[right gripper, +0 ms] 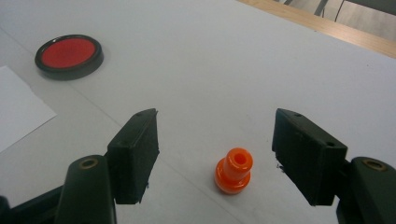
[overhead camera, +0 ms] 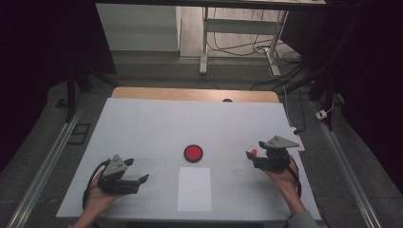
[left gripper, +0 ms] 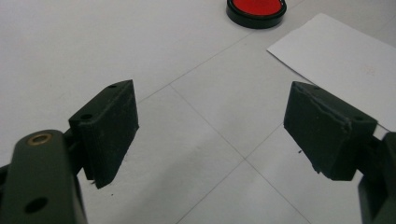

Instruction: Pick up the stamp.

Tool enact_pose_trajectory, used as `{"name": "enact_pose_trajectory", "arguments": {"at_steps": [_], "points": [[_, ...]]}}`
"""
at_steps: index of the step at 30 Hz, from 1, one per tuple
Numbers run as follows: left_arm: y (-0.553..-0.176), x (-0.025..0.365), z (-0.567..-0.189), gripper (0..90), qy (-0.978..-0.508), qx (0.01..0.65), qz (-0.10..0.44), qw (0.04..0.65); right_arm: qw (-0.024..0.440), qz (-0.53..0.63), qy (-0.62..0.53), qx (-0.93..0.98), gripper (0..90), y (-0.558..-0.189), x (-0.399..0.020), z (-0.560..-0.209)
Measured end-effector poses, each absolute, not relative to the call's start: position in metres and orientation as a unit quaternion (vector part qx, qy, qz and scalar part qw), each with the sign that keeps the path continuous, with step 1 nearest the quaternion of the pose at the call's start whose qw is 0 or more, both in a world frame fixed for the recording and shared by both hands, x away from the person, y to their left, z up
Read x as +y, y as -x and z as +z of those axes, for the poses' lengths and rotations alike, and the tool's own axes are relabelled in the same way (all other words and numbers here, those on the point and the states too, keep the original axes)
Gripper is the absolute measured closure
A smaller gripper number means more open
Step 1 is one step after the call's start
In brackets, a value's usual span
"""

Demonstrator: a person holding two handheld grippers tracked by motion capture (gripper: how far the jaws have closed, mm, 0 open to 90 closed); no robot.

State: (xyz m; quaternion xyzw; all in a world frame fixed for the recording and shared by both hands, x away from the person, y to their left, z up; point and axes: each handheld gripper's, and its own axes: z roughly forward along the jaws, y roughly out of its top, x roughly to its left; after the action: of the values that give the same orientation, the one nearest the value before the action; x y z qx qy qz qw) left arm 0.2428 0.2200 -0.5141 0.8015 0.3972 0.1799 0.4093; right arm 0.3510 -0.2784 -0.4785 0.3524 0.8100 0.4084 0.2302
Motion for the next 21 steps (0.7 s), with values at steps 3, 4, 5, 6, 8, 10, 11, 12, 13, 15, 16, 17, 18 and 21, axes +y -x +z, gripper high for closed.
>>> {"name": "enact_pose_trajectory", "arguments": {"at_steps": [3, 4, 5, 6, 8, 10, 11, 12, 13, 15, 16, 17, 18, 21], "points": [[-0.243, 0.220, -0.514, 18.1, -0.802, 0.396, 0.179, 0.410, 0.226, 0.405, -0.362, 0.809, 32.3, -0.354, -0.279, -0.480], [-0.243, 0.219, -0.515, 18.1, -0.802, 0.395, 0.180, 0.410, 0.224, 0.403, -0.366, 0.808, 32.4, -0.355, -0.280, -0.482], [-0.243, 0.219, -0.515, 18.1, -0.802, 0.395, 0.181, 0.410, 0.225, 0.402, -0.366, 0.809, 32.5, -0.356, -0.280, -0.483], [-0.243, 0.219, -0.515, 18.1, -0.802, 0.395, 0.181, 0.410, 0.222, 0.402, -0.370, 0.808, 32.7, -0.357, -0.281, -0.484], [-0.243, 0.219, -0.514, 18.2, -0.801, 0.396, 0.182, 0.410, 0.219, 0.403, -0.374, 0.806, 33.2, -0.358, -0.283, -0.485], [-0.243, 0.220, -0.514, 18.2, -0.799, 0.399, 0.183, 0.411, 0.220, 0.403, -0.375, 0.805, 34.0, -0.359, -0.284, -0.485], [-0.243, 0.220, -0.514, 18.2, -0.798, 0.401, 0.184, 0.411, 0.219, 0.404, -0.376, 0.805, 34.3, -0.359, -0.285, -0.486], [-0.244, 0.220, -0.514, 18.2, -0.797, 0.402, 0.185, 0.412, 0.217, 0.405, -0.378, 0.804, 34.5, -0.360, -0.286, -0.487], [-0.244, 0.221, -0.514, 18.2, -0.796, 0.403, 0.186, 0.411, 0.216, 0.405, -0.379, 0.804, 34.9, -0.362, -0.287, -0.488], [-0.245, 0.221, -0.515, 18.2, -0.796, 0.406, 0.186, 0.409, 0.212, 0.402, -0.383, 0.804, 35.8, -0.365, -0.288, -0.491], [-0.245, 0.221, -0.515, 18.2, -0.796, 0.406, 0.186, 0.409, 0.211, 0.401, -0.385, 0.804, 36.5, -0.366, -0.288, -0.493], [-0.246, 0.221, -0.515, 18.2, -0.795, 0.408, 0.188, 0.408, 0.208, 0.400, -0.388, 0.804, 37.1, -0.368, -0.288, -0.495], [-0.246, 0.221, -0.515, 18.2, -0.795, 0.408, 0.187, 0.408, 0.208, 0.400, -0.388, 0.804, 37.7, -0.369, -0.288, -0.496], [-0.245, 0.221, -0.516, 18.3, -0.796, 0.406, 0.189, 0.407, 0.211, 0.395, -0.390, 0.805, 40.7, -0.370, -0.286, -0.499]]}}
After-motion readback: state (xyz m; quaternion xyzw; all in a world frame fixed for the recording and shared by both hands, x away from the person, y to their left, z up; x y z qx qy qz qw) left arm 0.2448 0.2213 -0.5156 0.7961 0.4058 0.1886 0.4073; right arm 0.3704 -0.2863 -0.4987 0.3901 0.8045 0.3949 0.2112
